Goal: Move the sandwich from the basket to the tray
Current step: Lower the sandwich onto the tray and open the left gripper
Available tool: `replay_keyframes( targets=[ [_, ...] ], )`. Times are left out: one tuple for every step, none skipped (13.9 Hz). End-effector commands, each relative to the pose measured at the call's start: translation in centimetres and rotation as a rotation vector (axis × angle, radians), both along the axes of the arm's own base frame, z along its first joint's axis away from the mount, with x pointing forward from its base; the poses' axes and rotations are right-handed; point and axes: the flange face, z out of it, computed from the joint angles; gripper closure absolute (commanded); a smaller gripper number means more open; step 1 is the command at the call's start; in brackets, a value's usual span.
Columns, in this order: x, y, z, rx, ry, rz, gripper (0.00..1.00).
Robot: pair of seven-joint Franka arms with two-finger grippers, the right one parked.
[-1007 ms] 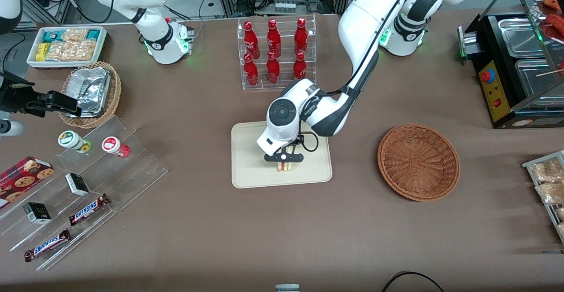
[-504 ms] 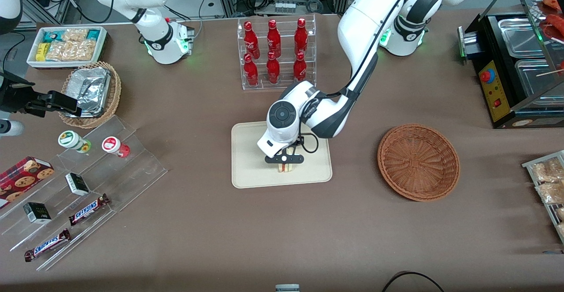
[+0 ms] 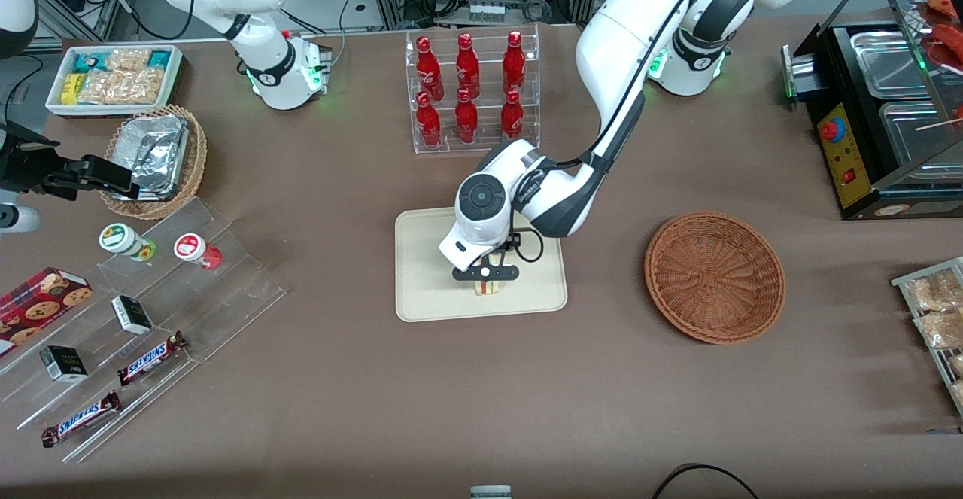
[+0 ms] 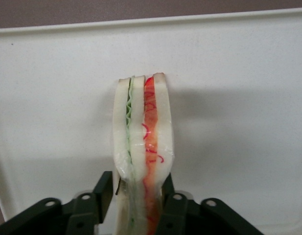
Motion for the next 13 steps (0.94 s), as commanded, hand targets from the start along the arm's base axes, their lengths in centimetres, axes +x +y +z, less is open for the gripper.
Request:
replay_keyframes(
  targets=[
    [0.4, -0.5, 0.5, -0.005, -0.012, 0.017, 0.0],
    [0.5, -0.5, 0.9, -0.007, -0.015, 0.017, 0.0],
    [0.6, -0.4, 1.5, -0.009, -0.017, 0.018, 0.0],
    [0.7, -0.3, 2.4, -0.01, -0.014, 0.021, 0.0],
    [0.9, -0.2, 3.5, -0.01, -0.012, 0.02, 0.0],
    [1.2, -0.3, 4.7, -0.006, -0.008, 0.017, 0.0],
    [1.4, -0.4, 5.8, 0.0, -0.001, 0.013, 0.0],
    [1.6, -0.4, 6.9, -0.002, 0.0, 0.012, 0.0],
    [1.7, -0.4, 8.1, -0.002, 0.0, 0.008, 0.0],
    [1.7, -0.3, 9.7, -0.008, -0.005, 0.006, 0.0],
    [2.7, 0.9, 11.0, -0.018, -0.013, 0.023, 0.0],
    [4.1, 2.6, 12.0, -0.03, -0.015, 0.023, 0.0],
    [4.9, 3.8, 12.8, -0.04, -0.019, -0.019, 0.0]
  ],
)
